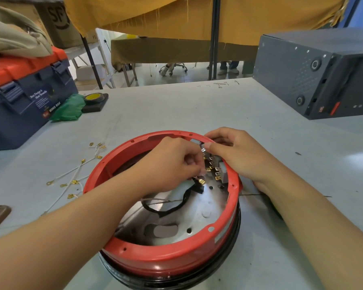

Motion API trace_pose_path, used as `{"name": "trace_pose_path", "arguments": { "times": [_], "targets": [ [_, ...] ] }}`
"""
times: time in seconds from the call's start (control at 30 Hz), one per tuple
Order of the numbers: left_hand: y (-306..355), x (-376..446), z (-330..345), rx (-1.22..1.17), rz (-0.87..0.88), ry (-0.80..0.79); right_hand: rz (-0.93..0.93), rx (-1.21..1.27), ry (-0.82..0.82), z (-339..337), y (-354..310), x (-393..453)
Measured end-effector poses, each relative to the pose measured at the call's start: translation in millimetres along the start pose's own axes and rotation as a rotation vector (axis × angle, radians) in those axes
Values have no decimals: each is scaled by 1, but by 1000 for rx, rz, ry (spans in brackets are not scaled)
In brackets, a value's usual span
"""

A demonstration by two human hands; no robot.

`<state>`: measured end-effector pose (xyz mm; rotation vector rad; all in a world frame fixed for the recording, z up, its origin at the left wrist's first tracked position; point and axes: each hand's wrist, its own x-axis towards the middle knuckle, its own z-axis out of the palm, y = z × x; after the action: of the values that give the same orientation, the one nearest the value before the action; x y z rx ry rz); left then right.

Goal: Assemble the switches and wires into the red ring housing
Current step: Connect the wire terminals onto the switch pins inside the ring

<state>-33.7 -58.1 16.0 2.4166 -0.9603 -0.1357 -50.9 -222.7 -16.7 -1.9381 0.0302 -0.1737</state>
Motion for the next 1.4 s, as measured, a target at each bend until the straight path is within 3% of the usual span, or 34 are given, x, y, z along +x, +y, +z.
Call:
{"name": "trace_pose_path", "arguments": {
  "times": [0.87, 1.13, 1.4],
  "targets": [
    [1, -2, 14, 86, 36, 58, -3, 2, 20, 2, -1, -1],
    [3, -2, 17, 108, 33, 75, -5, -80, 45, 3, -3, -3],
    [1, -3, 0, 37, 26, -7, -54, -282, 125, -5, -8, -10]
  ]
}}
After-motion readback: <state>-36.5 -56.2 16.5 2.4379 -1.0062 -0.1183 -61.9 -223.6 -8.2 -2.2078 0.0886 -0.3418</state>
